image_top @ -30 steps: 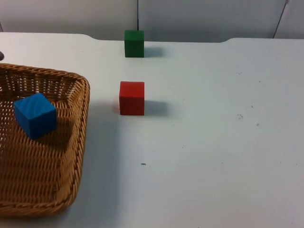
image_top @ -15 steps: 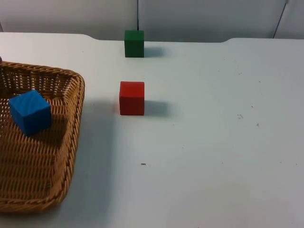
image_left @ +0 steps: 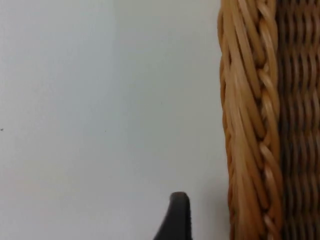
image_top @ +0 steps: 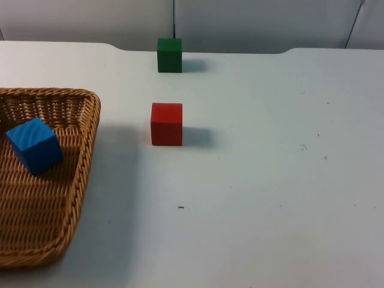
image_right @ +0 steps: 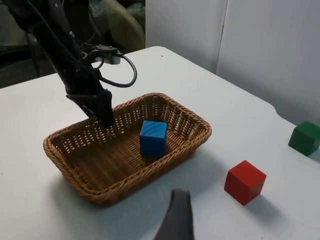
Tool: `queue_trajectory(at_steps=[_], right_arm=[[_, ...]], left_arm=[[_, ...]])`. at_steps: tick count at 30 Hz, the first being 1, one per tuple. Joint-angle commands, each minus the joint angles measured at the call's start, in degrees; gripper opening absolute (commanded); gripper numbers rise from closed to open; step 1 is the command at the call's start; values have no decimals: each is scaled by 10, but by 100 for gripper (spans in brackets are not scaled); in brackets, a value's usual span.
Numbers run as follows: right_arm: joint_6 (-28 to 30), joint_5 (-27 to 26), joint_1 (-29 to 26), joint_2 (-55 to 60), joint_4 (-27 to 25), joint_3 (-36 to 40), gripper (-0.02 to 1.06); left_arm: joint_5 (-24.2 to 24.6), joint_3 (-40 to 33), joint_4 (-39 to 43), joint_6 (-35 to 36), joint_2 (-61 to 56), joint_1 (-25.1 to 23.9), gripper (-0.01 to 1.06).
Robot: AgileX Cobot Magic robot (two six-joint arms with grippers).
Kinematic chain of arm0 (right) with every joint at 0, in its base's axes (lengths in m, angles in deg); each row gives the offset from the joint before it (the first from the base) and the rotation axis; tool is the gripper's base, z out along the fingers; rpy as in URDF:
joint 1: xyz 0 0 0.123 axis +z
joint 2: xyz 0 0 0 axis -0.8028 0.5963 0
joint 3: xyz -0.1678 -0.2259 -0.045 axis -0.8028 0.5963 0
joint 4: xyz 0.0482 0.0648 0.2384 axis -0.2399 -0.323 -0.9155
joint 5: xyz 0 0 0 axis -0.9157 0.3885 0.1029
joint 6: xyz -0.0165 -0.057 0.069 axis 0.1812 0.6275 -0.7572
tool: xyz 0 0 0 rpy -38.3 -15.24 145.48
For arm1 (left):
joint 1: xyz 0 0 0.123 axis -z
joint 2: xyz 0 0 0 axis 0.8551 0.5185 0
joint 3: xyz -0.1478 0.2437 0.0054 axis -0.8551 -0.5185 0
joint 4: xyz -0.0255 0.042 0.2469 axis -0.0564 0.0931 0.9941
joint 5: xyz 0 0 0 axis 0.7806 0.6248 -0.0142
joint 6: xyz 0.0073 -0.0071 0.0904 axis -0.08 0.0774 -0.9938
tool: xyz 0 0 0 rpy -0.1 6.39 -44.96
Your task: Pick up the basket with the left hand and place the blue cube into the basket with the right hand.
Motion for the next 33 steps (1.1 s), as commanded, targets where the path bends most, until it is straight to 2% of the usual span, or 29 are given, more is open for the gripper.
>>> queue_trajectory(at_steps=[1, 11, 21, 27, 29, 31, 33], right_arm=[[-1, -2, 0, -4, 3, 3, 70], [0, -2, 0, -4, 3, 3, 70], [0, -7, 0, -4, 1, 3, 70], [0, -19, 0, -4, 1, 3, 70], [0, -19, 0, -4, 1, 3, 70], [0, -19, 0, -4, 1, 3, 70], [0, -19, 0, -4, 1, 3, 70]], left_arm=[[3, 1, 12, 0, -4, 3, 74], [14, 1, 25, 2, -78, 3, 74], [42, 1, 24, 82, -267, 3, 74], [105, 1, 0, 92, -418, 3, 74], [130, -1, -5, 93, -506, 3, 74], [135, -1, -5, 99, -524, 3, 74], [149, -1, -9, 117, -600, 3, 74]])
